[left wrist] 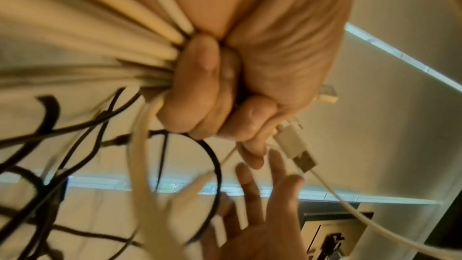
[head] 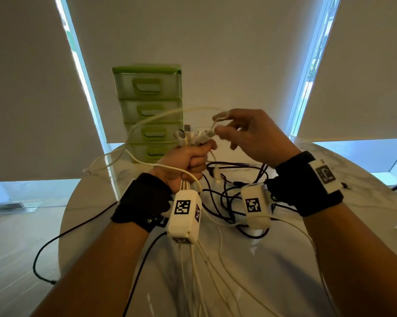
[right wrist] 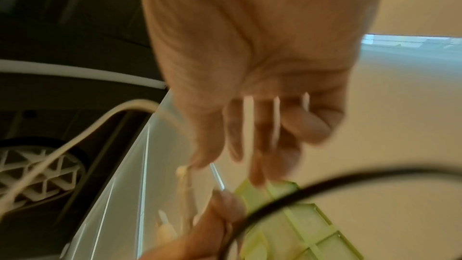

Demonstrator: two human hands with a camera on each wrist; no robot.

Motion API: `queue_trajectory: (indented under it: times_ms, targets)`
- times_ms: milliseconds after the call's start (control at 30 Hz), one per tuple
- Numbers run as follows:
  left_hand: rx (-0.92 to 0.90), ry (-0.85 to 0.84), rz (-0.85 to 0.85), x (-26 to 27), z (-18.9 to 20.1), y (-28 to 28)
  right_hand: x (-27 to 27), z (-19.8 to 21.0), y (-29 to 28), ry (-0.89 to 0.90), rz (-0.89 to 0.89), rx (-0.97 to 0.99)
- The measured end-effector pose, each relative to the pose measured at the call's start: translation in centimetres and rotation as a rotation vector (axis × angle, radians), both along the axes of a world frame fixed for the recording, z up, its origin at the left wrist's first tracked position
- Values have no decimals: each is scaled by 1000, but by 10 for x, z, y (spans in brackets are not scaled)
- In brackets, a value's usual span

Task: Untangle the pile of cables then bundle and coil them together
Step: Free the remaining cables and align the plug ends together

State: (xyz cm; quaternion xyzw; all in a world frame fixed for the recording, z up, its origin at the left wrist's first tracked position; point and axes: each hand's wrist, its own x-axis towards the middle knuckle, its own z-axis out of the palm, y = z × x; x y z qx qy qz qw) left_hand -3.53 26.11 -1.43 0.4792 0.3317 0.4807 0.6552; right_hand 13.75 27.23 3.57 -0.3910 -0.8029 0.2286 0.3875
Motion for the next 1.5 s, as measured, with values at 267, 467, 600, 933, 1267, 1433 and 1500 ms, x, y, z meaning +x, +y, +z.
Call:
queue_trajectory:
  times_ms: [267,467,600,933,1267,1433,1500]
  targets:
    - [177,242,182,-13,29,-10,20,-33,4,-792,-25,-349]
    - [428,739,203,-4,49,-39,32,15,-32,-48,-40,-458]
    - [589,960,227,4,55,-56,22,29,-77,-172,113,-458]
    - [408,678,282,-7,82,-122,35,-9,-120,-801,-119,-353]
    - [403,357,181,30,93,-168,3,27,-188,-153,242,-443]
    - [354,163,7,58,94,-195,8,0,-211,-162,335,-542]
    - [318,125,-52,67,86,-202,15,-7,-218,-184,317,-588]
